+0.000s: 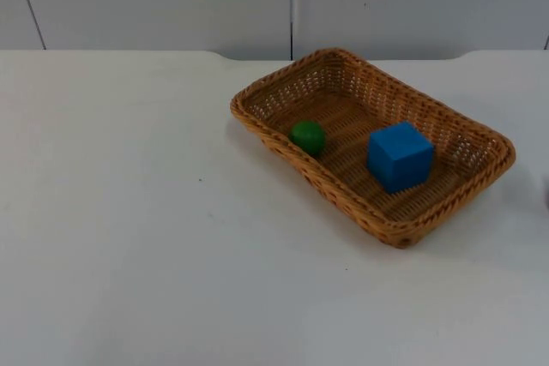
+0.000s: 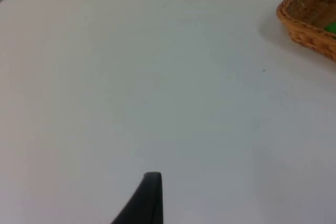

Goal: Place all geometric objects except the red cube into the basket.

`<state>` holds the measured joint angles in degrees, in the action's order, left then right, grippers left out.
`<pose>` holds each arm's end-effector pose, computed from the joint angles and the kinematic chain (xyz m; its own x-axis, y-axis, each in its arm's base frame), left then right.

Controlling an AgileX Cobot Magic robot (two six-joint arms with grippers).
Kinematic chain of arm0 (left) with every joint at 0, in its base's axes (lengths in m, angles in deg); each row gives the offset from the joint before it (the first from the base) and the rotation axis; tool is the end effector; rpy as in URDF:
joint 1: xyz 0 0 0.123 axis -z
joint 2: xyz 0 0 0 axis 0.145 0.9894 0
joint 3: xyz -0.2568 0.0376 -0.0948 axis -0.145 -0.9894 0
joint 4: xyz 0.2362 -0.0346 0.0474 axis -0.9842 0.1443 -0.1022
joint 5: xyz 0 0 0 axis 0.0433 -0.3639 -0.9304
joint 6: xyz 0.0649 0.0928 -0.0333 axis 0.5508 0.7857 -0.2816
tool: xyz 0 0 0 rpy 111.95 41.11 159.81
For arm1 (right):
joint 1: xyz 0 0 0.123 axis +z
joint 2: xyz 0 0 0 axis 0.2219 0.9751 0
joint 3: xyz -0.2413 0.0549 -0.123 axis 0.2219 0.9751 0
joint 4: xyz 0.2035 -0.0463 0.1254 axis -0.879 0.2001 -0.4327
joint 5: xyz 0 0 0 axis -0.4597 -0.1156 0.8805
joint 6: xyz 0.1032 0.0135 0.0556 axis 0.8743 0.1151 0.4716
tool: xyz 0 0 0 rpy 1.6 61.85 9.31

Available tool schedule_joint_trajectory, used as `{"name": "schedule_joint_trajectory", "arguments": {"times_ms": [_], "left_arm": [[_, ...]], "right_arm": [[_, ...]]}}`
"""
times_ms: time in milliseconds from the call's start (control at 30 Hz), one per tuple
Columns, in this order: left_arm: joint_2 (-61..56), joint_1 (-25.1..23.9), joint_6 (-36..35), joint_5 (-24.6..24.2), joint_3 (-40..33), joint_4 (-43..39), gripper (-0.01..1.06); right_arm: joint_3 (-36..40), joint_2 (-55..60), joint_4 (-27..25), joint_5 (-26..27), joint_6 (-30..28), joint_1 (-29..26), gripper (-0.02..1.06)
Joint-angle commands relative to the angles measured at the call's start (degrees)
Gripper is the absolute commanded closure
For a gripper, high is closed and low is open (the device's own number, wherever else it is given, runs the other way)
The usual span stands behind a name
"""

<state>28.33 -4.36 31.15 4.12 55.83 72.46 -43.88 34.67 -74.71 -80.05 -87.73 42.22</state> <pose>0.0191 -0.0072 0.2579 -0.4811 0.0433 -0.8756 0.1169 0.9930 -0.0151 0.0178 0.0041 0.2664 -0.3830 -0.2433 -0.8911 -0.4651 0.8843 -0.0415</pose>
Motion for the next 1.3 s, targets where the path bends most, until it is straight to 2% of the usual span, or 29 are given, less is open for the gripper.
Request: {"name": "schedule_joint_trajectory", "arguments": {"times_ms": [0, 233, 467, 1067, 1267], "left_arm": [[-0.2, -0.1, 0.5, 0.7, -0.3, 0.8, 0.0], [-0.2, -0.1, 0.5, 0.7, -0.3, 0.5, 0.0], [-0.2, -0.1, 0.5, 0.7, -0.3, 0.5, 0.0], [-0.2, -0.1, 0.5, 0.7, -0.3, 0.5, 0.0], [-0.2, -0.1, 0.5, 0.7, -0.3, 0.5, 0.0]], "right_arm": [[0.5, -0.2, -0.5, 0.1, -0.5, -0.1, 0.18], [0.5, -0.2, -0.5, 0.0, -0.5, -0.1, 0.18], [0.5, -0.2, -0.5, 0.0, -0.5, -0.1, -0.01], [0.5, -0.2, -0.5, 0.0, -0.5, -0.1, -0.01], [0.5, -0.2, -0.5, 0.0, -0.5, -2.7, -0.01]]}}
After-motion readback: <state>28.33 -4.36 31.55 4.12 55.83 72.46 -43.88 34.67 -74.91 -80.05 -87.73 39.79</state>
